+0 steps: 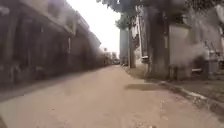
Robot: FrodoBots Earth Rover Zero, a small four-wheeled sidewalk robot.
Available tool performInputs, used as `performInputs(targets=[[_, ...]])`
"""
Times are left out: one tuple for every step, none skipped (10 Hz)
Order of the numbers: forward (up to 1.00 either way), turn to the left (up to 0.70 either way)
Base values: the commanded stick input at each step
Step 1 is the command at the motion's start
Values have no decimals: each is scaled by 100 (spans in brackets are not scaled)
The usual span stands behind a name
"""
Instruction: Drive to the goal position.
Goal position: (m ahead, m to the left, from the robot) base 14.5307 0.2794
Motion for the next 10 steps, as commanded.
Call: performInputs(targets=[[100, 0], [100, 0], [100, 0], [100, 0], [100, 0], [100, -8], [100, -27], [100, -27], [100, -27], [100, 0]])
